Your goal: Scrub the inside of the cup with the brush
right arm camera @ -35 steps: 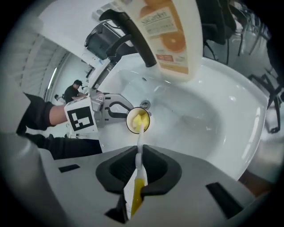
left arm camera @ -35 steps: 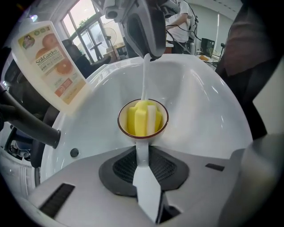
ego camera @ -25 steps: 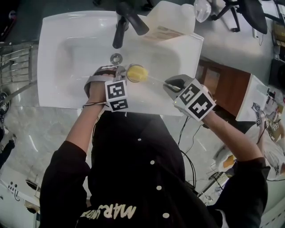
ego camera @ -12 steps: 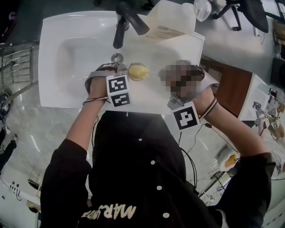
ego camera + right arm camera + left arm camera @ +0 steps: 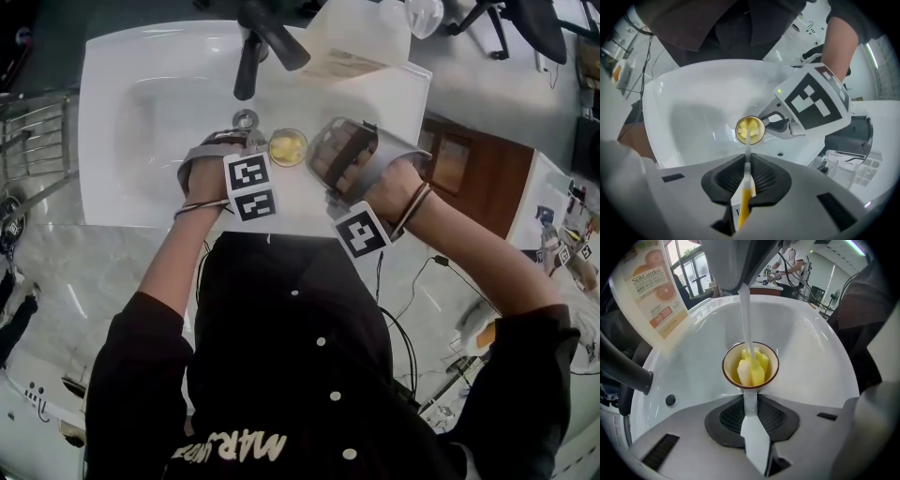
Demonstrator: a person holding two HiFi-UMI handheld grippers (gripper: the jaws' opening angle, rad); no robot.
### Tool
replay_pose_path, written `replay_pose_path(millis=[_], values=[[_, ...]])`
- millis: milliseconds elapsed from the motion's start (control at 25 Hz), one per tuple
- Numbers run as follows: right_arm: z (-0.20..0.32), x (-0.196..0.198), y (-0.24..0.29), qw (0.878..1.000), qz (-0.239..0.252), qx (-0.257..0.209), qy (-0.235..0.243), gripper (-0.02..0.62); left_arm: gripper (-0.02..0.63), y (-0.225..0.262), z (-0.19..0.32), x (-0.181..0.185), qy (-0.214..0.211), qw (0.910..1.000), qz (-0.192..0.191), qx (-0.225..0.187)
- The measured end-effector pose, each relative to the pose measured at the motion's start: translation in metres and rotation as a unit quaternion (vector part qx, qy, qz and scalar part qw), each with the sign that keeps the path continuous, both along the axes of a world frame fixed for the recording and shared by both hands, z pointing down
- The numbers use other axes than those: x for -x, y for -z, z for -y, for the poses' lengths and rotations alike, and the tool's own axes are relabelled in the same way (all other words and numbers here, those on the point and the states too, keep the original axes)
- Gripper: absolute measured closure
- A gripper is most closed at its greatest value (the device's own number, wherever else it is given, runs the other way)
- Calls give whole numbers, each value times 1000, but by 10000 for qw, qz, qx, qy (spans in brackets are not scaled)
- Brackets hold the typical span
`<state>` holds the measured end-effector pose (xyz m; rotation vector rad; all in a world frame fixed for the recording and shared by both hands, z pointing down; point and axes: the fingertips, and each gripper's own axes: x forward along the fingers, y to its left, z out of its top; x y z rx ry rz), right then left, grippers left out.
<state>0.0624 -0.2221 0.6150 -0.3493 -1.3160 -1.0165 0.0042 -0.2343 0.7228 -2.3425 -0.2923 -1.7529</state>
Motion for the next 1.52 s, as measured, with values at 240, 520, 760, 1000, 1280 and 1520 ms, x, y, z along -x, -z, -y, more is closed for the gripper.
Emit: replay_pose_path(millis=[240,520,760,1000,1280,1520], values=[[0,-3,-6,9851,419,618,-1547,551,518,-2,0,2,34,9999,32,-103],[-14,-28,-19,7217,1651,2788,-6116,546,518,0,-1,-1,-198,9986,66,-485],[-32,-28,-22,3422,2547,3921,-8151,537,520,-1,-1,0,-245,9978,62,-616],[-41,-22,-18,1234,3041,4079,-8520,538,520,-2,-1,2,-75,9987,-53,-500],[-36,-23,-8,2378,3018,3915,-8361,548,520,-5,2,4,48,9992,-9,-396],[-40,-32,14,2426,3154,4019,-8247,551,520,-5,3,6,124,9992,-22,-392]])
